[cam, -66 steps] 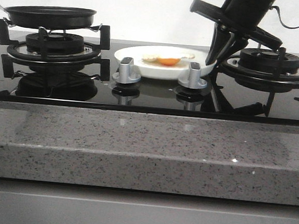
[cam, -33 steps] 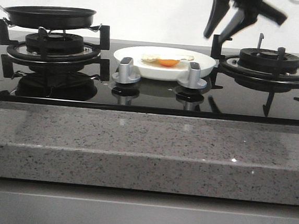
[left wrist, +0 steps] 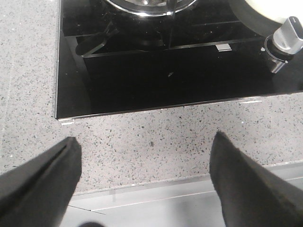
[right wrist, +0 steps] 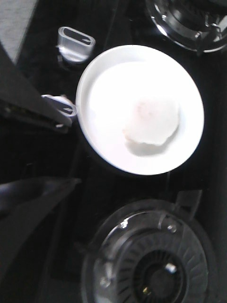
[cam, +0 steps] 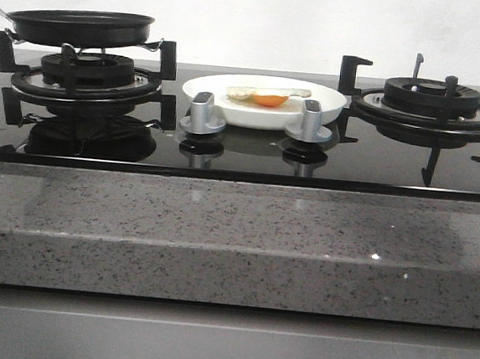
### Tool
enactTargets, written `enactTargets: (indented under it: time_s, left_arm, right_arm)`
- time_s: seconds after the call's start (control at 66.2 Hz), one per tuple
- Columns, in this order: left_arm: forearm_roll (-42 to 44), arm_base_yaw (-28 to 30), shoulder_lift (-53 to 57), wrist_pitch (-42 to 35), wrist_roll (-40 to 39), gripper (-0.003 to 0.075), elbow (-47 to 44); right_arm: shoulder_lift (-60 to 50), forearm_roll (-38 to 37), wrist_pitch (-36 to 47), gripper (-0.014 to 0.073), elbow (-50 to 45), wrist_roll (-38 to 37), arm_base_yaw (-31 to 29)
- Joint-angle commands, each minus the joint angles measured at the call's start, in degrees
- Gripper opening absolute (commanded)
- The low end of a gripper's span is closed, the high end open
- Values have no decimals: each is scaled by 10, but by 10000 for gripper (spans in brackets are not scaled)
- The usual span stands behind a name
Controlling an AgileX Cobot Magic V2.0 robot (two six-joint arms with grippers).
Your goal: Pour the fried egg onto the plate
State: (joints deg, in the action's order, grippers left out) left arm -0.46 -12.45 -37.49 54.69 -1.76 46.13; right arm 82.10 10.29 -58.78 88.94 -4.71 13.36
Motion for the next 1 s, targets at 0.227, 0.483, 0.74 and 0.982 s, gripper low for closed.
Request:
enactTargets:
  time_s: [0.227, 0.483, 0.74, 0.982]
  left_arm:
    - [-1, -4, -2, -38, -6, 554, 14]
    - [-1, -4, -2, -38, -6, 554, 14]
    - [-1, -4, -2, -38, -6, 554, 14]
    - [-1, -4, -2, -38, -6, 554, 14]
  right_arm:
    - [-316, -30, 54, 267, -232, 32, 0]
    - [-514, -37, 43, 267, -362, 32, 0]
    - [-550, -37, -20, 267, -384, 32, 0]
    - [-550, -37, -27, 267, -384, 32, 0]
